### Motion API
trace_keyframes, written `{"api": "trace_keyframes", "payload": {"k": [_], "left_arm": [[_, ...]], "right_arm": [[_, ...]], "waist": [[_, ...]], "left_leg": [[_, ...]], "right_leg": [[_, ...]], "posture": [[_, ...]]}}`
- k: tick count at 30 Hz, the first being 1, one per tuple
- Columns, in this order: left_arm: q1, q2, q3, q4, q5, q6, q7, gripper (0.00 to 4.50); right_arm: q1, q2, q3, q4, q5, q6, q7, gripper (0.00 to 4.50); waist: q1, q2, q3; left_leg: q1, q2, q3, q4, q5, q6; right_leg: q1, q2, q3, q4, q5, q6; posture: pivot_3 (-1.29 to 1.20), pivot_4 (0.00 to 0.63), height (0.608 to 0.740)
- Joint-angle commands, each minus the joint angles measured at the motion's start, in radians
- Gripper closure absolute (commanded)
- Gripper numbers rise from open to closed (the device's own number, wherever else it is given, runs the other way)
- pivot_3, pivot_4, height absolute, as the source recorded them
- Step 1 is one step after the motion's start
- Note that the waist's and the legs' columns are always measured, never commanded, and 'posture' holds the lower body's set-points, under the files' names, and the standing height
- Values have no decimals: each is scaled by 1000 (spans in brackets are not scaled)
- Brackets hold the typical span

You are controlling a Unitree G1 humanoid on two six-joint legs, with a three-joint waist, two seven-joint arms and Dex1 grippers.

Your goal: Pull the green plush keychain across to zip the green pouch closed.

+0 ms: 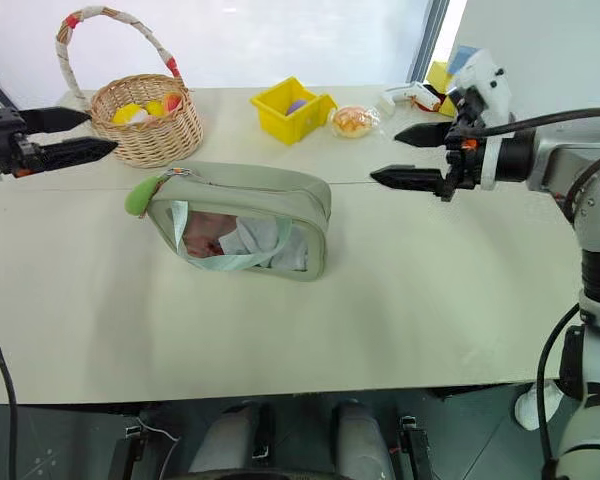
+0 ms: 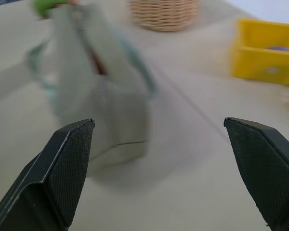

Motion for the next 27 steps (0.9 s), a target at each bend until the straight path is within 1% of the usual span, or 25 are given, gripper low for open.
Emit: {"api": "trace_keyframes", "payload": {"k": [1,3,6,9,13,15,17,19,21,23,26,27], "left_arm": [[20,50,16,-66,-20,10,-56,51],[28,56,19,-79,-14,6,-57,51],[5,50,13,-57,8,-6,-38,51],[24,61,15,-76,3,-8,-57,51],[82,103,51,-165,-50,48,-93,51],[116,120,71,-215,-75,64,-108,51],[132,126,80,-242,-86,71,-105,51],[136,124,87,-258,-98,81,-90,51],[136,116,96,-274,-107,89,-68,51],[145,114,107,-289,-112,93,-49,51],[206,116,137,-311,-110,95,-26,0],[234,119,149,-320,-110,91,-27,0]], "right_arm": [[-10,1,-6,-69,37,25,6,7],[-14,9,-14,-70,40,28,-8,7],[-50,33,-15,-52,40,30,-31,7],[-67,54,-14,-71,55,43,-45,7],[-110,180,1,-151,114,98,-129,7],[-125,252,32,-180,120,113,-172,7],[-131,296,66,-194,108,107,-194,7],[-120,301,134,-207,56,52,-178,7],[-98,287,281,-188,-94,-89,-156,7],[-83,272,365,-163,-194,-204,-120,7],[-75,274,388,-119,-252,-304,-78,850],[-78,279,388,-101,-266,-324,-73,1317]], "waist": [[0,0,0],[2,0,0],[4,0,0],[5,0,0],[-4,0,0],[-5,0,0],[-2,0,0],[5,0,0],[7,-1,0],[6,-2,0],[2,-2,0],[0,-2,0]], "left_leg": [[0,0,0,0,0,0],[-3,0,0,0,0,0],[-4,0,0,1,0,0],[-3,0,0,1,0,0],[-4,0,1,1,0,0],[-3,1,0,0,0,-1],[-3,2,0,0,1,-1],[-3,2,0,1,0,-1],[-4,0,0,1,0,0],[-4,0,0,2,0,0],[-4,-1,0,2,0,0],[-4,-1,0,2,0,0]], "right_leg": [[0,0,0,0,0,0],[-4,0,1,1,0,0],[-4,0,1,2,0,0],[-4,0,1,2,0,0],[-4,0,1,3,0,0],[-5,0,1,5,0,0],[-6,0,1,6,0,0],[-6,0,1,6,0,0],[-5,-1,1,6,0,0],[-5,-1,1,6,0,0],[-5,-1,1,6,0,0],[-5,-1,1,6,0,0]], "posture": [[0,150,739],[0,150,739],[0,150,739],[0,150,739],[0,150,739],[0,150,739],[0,150,739],[0,150,739],[0,150,739],[0,150,739],[0,150,739],[0,150,739]]}}
